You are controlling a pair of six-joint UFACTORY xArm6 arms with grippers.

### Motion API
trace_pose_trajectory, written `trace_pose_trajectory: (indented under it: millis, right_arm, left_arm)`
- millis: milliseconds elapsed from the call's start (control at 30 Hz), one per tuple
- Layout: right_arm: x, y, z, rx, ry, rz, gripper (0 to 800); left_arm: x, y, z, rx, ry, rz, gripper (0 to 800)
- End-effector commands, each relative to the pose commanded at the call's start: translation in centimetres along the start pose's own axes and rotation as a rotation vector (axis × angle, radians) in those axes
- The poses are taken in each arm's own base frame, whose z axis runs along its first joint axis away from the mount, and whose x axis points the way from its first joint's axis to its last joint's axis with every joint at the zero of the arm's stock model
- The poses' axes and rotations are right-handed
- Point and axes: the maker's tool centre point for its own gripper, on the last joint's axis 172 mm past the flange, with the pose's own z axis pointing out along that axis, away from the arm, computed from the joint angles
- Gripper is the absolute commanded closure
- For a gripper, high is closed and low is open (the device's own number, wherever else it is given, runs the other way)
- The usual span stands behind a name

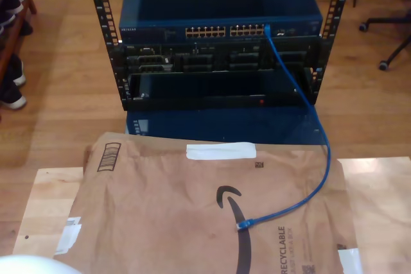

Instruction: Grab the cable and plug it in

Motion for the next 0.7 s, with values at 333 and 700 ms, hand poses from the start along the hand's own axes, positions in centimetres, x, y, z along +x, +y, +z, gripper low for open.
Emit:
trace_pose_trajectory:
  millis: [333,700]
  right_arm:
    - [-3.4,19.3,-2.7,-0.235,-0.127,0.142,2]
    - [-14.3,33.4,-2.2,-0.311,-0.247,0.233,2]
  left_arm:
    - [0.0,0.0,0.0,-0.001,0.0,-0.001,0]
    - [0.0,0.0,0.0,0.0,0.0,0.0,0]
